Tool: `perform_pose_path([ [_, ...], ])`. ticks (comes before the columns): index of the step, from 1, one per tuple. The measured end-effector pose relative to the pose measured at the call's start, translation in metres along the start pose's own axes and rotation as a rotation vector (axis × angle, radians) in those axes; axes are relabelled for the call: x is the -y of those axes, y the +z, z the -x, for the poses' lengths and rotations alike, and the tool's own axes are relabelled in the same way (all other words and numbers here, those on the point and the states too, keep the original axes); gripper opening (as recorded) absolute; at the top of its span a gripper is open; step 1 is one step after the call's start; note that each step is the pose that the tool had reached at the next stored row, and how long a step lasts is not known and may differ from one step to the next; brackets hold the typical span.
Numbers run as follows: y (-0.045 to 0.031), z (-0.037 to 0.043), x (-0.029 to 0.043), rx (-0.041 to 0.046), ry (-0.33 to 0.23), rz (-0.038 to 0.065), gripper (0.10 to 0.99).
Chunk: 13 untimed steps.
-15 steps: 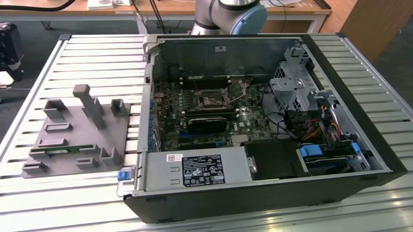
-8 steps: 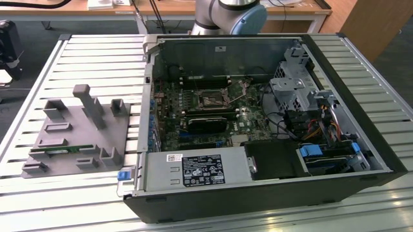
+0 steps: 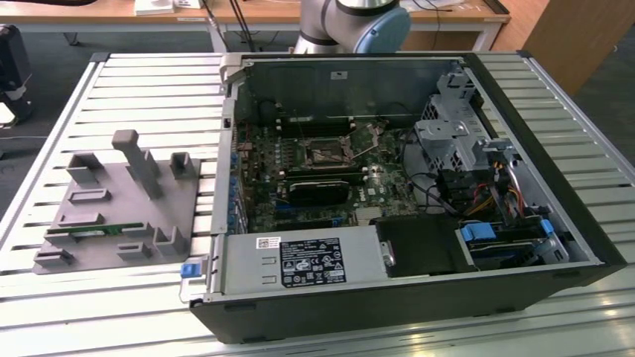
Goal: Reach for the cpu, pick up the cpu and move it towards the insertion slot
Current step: 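Pick up the cpu and move it towards the insertion slot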
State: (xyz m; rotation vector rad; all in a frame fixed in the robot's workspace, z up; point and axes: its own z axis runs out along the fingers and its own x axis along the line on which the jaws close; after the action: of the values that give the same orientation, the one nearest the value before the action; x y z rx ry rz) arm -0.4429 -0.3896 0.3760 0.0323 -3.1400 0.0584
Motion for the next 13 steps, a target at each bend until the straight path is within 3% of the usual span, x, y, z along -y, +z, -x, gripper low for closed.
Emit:
perform_pose_path([
  [6,-0.0134,0.0,-0.0001,-0.0001,0.0,-0.006,0.541],
  [13,-0.0212,0.0,-0.001,-0.0001,0.0,-0.014,0.541],
])
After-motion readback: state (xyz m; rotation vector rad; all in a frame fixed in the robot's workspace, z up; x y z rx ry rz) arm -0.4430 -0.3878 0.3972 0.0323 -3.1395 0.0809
